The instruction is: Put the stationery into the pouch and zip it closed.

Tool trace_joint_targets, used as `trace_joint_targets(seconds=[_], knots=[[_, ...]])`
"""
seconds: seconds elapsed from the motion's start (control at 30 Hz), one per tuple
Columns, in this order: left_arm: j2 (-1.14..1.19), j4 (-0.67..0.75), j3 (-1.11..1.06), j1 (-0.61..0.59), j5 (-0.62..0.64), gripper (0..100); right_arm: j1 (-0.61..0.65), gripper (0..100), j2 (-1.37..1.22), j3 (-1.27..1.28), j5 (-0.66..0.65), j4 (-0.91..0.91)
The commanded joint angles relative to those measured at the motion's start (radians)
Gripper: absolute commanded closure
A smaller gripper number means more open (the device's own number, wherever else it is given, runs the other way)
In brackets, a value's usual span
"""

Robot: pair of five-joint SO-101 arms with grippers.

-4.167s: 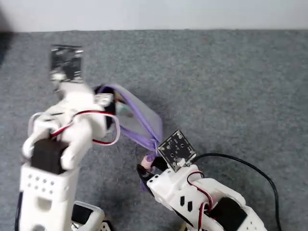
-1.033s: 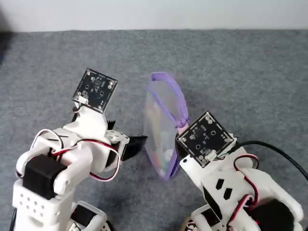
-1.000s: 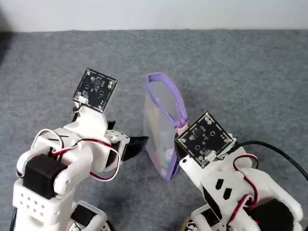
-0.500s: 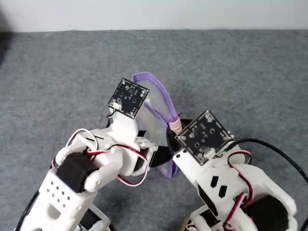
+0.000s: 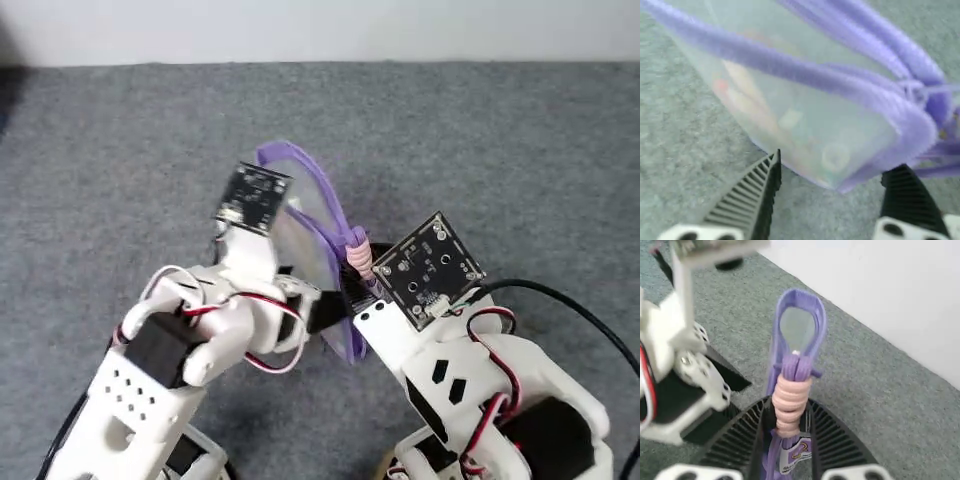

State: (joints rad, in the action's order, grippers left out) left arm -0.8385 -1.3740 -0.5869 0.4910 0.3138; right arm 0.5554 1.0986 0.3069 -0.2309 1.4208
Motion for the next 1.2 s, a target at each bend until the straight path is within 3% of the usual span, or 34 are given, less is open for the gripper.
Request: trace_joint_targets(seconds=[0.0,0.47,0.8,1.17], knots=[[-0.014,-0.058,0.062,-0.081,-0.044,69,-0.044,99.1,0.002,-0.006,0.006,-0.018],[-0.014,-0.259,0.186,-0.103,-0.143,69,-0.051,99.1,0.002,0.046,-0.043,-0.021],[-0.087,-0.293,0.226,-0.052,-0.206,69,-0.048,99.1,0.001,0.087,-0.103,-0.076],[-0.146,-0.301,0.248,-0.035,-0.175,69,-0.042,99.1,0.001,0.127,-0.107,-0.077]])
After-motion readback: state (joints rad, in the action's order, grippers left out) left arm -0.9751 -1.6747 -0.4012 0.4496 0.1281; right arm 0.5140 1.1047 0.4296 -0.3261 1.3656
